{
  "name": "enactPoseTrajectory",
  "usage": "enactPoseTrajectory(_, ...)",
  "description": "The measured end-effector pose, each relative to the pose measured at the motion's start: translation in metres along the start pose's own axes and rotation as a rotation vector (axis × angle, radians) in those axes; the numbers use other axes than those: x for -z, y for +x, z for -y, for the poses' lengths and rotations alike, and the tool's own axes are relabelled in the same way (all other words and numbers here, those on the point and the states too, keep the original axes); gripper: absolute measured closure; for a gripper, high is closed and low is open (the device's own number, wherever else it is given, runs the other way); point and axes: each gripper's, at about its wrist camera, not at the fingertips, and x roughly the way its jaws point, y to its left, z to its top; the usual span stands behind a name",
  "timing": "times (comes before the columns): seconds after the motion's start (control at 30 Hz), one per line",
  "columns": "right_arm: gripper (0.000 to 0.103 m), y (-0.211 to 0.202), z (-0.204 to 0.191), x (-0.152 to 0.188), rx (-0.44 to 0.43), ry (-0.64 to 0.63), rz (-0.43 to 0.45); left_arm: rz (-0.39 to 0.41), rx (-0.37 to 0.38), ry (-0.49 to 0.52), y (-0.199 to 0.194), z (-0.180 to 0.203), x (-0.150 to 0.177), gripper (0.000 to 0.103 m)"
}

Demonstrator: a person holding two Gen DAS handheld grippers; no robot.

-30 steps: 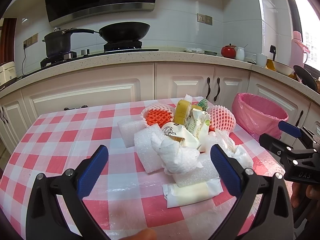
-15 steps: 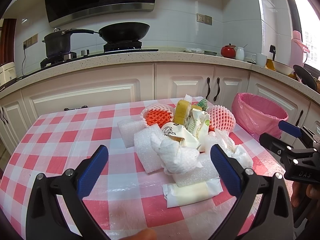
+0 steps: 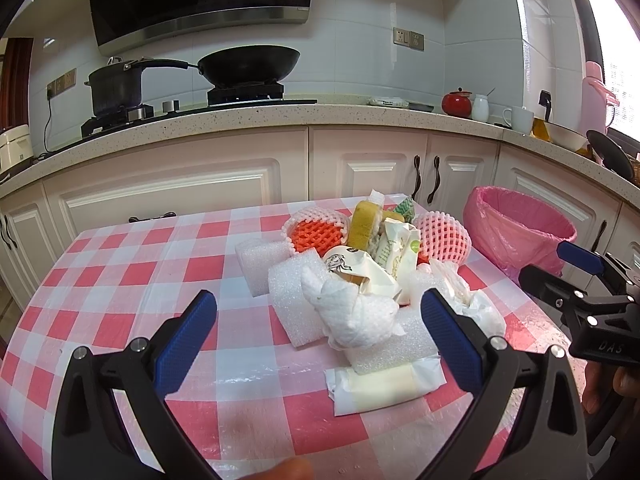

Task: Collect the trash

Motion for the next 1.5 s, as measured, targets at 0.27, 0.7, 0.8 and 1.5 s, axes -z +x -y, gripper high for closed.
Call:
enactPoseTrajectory(0.27, 0.006, 0.001, 0.0, 0.0, -0.001, 0.002, 0.0, 0.0, 0.0, 0.002, 0.0, 0.003, 0.0, 0.004)
enactPoseTrajectory(0.7, 0.006, -0.001, 0.001, -0.001, -0.002, 0.005, 0.002, 0.001, -0.001, 0.004, 0.001, 0.004, 0.0, 0.004)
enactPoseTrajectory(0.8, 0.006, -0.001, 0.001, -0.001, -0.001, 0.003, 0.002, 0.0, -0.001, 0.004, 0.001, 0.004, 0.0, 0.004)
enactPoseTrajectory(1.5, 0.006, 0.019, 0.0, 0.007, -0.02, -0.007, -0.141, -0.046, 0.005, -0.027, 0.002, -0.015, 0.007, 0.004)
